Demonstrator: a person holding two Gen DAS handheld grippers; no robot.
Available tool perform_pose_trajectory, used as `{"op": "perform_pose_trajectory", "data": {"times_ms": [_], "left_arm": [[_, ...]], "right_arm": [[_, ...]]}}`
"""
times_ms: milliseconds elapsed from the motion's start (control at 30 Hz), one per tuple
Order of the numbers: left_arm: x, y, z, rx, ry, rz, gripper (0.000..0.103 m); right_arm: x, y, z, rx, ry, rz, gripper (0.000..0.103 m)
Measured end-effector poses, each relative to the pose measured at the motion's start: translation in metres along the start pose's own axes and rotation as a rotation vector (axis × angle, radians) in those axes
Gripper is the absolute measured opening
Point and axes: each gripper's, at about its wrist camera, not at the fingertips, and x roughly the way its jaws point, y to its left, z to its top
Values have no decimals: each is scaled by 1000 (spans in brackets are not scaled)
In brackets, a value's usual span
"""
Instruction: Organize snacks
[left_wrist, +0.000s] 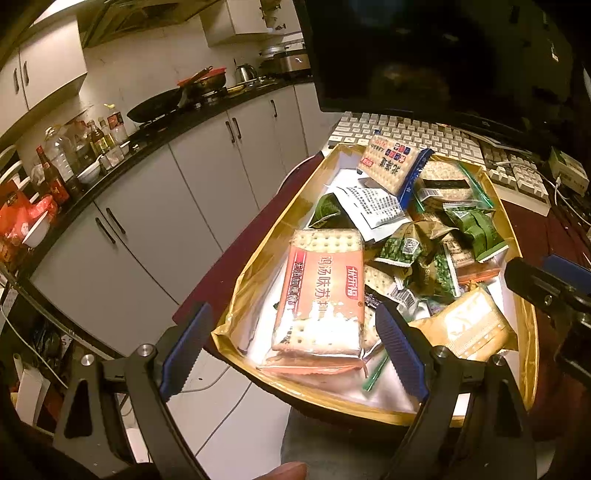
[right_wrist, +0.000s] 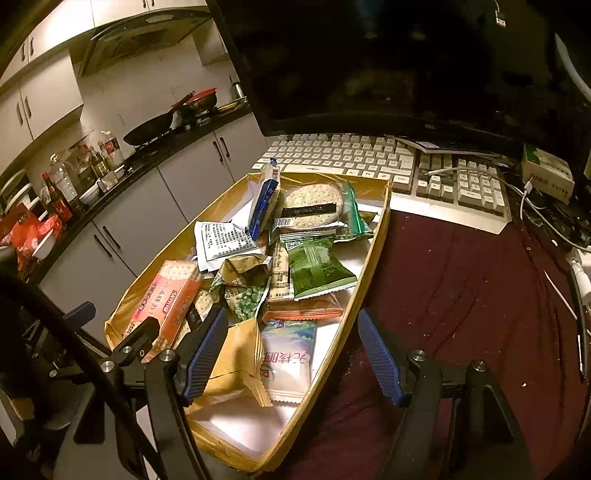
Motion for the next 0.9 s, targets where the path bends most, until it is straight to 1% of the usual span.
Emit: {"op": "perform_pose_trajectory", "data": {"times_ms": [500,900], "left_arm": [[2,-2,0,13,7,-3,90],[5,-2,2,2,17,-3,90]], "right_arm": [[2,2,0,-2,7,2,73],[3,7,2,-13,10,-4,73]]}}
